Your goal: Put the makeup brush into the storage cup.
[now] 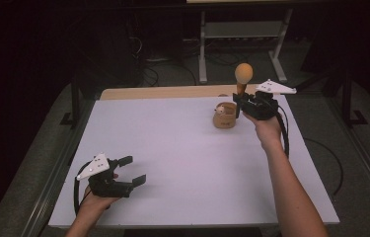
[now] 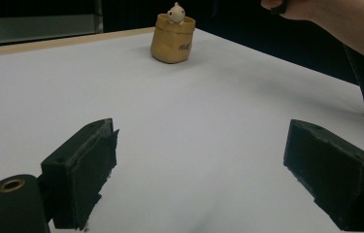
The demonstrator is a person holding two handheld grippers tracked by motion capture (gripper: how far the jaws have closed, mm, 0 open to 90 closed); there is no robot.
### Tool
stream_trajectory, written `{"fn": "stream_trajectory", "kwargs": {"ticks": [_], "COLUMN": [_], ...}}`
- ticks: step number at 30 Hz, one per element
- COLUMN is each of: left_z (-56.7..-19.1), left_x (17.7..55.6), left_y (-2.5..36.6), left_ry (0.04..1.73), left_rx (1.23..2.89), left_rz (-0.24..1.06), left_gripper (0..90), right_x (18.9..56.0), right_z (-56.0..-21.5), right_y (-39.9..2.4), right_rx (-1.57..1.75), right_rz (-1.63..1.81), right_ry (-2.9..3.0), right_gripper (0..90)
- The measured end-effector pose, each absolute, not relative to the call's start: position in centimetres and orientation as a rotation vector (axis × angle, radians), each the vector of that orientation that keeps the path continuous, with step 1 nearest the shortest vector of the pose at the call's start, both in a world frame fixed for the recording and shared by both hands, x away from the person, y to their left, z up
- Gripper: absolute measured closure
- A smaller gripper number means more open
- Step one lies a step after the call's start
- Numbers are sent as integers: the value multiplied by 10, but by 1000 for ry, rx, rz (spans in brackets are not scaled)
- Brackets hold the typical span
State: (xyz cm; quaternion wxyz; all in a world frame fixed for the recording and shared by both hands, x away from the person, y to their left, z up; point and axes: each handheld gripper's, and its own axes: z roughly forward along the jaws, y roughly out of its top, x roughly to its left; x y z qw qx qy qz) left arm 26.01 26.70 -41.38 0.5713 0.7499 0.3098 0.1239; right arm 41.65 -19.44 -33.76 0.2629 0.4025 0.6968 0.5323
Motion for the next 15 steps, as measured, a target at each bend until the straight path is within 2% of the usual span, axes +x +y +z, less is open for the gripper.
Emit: {"fn": "stream_trajectory", "kwargs": {"ticks": [15], "left_z": [-414], "left_x": [260], "left_y": [267], "left_ry": [731], "left_rx": [1745], "left_rz": [285], "left_gripper": [111], "right_x": [447], "right_z": [-348], "right_y": [-187], "right_rx": [1138], "right_rz": [1413], "right_ry": [1837], "right_gripper": [728]}}
